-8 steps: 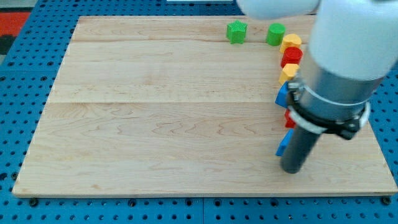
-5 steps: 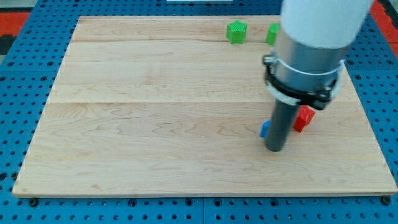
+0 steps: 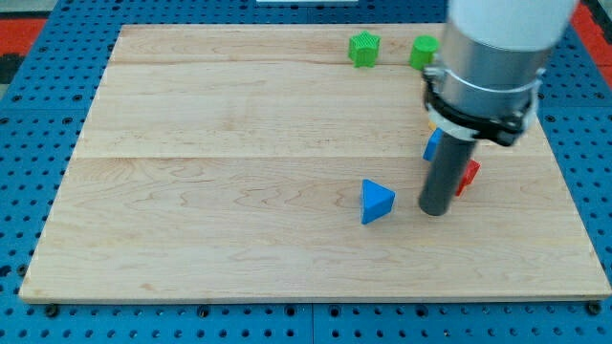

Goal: Slide the blue triangle towards the top center

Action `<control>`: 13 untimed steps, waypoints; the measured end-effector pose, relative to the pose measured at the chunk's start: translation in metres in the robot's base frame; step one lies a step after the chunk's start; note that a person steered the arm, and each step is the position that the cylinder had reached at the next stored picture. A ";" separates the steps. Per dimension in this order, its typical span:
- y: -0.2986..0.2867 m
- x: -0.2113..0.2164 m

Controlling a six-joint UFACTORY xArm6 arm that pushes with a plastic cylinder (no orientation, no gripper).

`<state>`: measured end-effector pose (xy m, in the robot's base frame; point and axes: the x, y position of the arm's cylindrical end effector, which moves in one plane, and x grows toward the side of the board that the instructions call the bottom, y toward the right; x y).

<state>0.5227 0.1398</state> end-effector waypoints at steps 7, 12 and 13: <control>-0.245 -0.077; -0.180 -0.137; -0.180 -0.158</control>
